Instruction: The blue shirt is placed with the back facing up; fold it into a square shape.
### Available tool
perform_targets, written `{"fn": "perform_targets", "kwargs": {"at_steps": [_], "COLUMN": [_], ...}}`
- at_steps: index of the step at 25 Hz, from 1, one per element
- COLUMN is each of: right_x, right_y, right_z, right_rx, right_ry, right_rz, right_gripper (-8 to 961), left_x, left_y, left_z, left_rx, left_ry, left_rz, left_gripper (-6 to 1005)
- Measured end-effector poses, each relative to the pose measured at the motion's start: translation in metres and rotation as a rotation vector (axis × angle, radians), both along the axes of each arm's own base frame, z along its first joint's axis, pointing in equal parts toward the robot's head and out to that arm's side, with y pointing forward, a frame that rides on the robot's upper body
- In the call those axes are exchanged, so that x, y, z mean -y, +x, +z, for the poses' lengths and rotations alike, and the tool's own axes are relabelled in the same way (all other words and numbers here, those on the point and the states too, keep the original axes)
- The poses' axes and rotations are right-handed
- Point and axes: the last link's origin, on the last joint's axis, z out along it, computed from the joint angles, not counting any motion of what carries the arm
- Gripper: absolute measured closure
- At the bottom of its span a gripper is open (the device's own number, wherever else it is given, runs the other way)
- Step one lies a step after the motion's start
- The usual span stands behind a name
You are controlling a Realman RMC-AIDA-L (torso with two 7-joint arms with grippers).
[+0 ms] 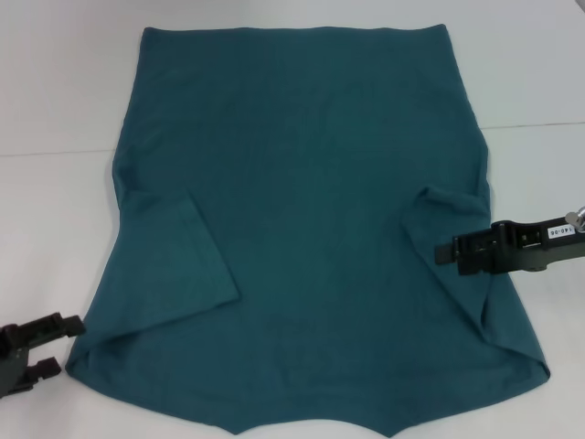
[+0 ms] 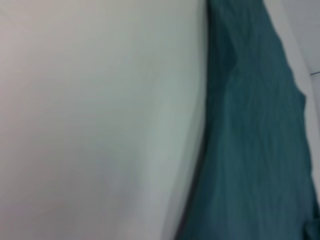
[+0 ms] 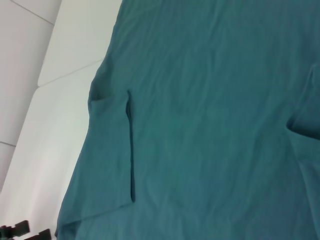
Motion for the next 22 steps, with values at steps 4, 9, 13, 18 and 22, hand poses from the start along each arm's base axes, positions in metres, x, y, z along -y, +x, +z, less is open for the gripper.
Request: {"fn": "perform_targets", "kwargs": {"at_steps": [4, 9, 13, 18, 22], "right_x": [0.001, 0.002, 0.002, 0.002, 0.003], "right_y": [0.0, 0.002, 0.002, 0.002, 0.002], "right_z": [0.0, 0.0, 0.0, 0.0, 0.0], "right_rx": [-0.002, -0.003, -0.003, -0.004, -0.005], "right_ry": [-0.003, -0.002, -0.003, -0.003, -0.004], "right_rz": [-0.001, -0.005, -0.005, -0.005, -0.006], "right_gripper": [329, 329, 329, 329, 328], "left_x": [-0.001, -0.002, -0.004, -0.011, -0.019], "left_y": [-0.001, -0.001, 0.003, 0.012, 0.022], "left_z": [-0.003, -0.005, -0.01, -0.019, -0.026], "left_rx": [-0.012, -0.014, -0.003, 0.002, 0.012], "left_ry": [-0.005, -0.006, -0.016, -0.051, -0.074], "left_rz": [0.006, 0.004, -0.004, -0.037, -0.069], "left_gripper": [127, 126, 126, 126, 127]}}
